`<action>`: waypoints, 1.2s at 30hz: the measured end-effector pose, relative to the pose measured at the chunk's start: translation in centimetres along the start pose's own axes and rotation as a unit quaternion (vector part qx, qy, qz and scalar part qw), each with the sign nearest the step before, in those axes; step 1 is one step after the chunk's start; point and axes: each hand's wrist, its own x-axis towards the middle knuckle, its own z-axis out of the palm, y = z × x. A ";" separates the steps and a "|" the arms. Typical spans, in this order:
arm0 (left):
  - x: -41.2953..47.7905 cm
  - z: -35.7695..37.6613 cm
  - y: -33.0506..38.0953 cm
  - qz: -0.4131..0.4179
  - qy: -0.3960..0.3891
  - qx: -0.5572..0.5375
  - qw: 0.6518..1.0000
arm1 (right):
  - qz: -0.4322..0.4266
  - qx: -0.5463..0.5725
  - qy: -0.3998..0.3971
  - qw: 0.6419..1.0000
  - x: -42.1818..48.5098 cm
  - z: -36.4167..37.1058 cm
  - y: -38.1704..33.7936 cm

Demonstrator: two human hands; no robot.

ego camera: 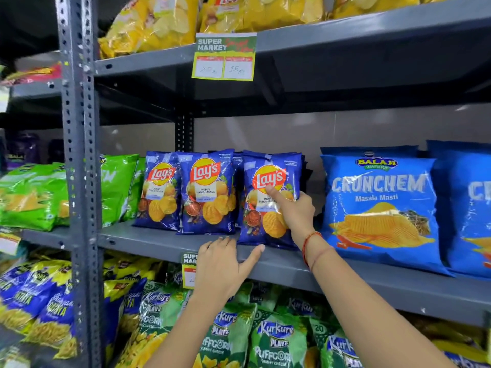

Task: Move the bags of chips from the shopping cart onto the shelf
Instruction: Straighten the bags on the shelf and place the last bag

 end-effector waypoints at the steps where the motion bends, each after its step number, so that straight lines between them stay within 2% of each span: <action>1: 0.0 -0.1 0.2 0.002 0.001 0.001 1.000 | -0.020 0.002 0.009 1.000 0.0 0.3 -0.3; 6: 0.1 -0.1 0.3 0.002 -0.004 0.008 1.000 | -0.045 0.025 0.030 0.998 -0.4 1.8 -0.7; 10: 0.2 -0.1 0.3 -0.001 -0.002 0.012 1.000 | -0.034 -0.036 -0.009 0.999 -0.5 2.6 -0.1; 22: 0.2 -0.1 0.2 -0.003 -0.005 0.008 1.000 | -0.072 -0.084 0.027 0.993 -1.2 1.7 0.2; 26: 0.3 -0.2 0.1 -0.009 -0.003 0.013 1.000 | -0.145 -0.121 0.062 0.980 -2.1 0.2 -0.5; 28: 0.4 -0.6 0.4 -0.021 0.022 0.008 1.000 | -0.188 -0.128 0.081 0.970 -2.4 -1.0 -1.1; 33: 1.5 -2.2 3.6 -0.004 0.121 -0.109 0.987 | -0.256 -0.111 0.145 0.949 -2.4 -6.3 -3.3; 36: 2.5 -3.3 7.1 0.021 0.109 -0.214 0.970 | -0.279 -0.148 0.224 0.922 -2.2 -10.3 -4.1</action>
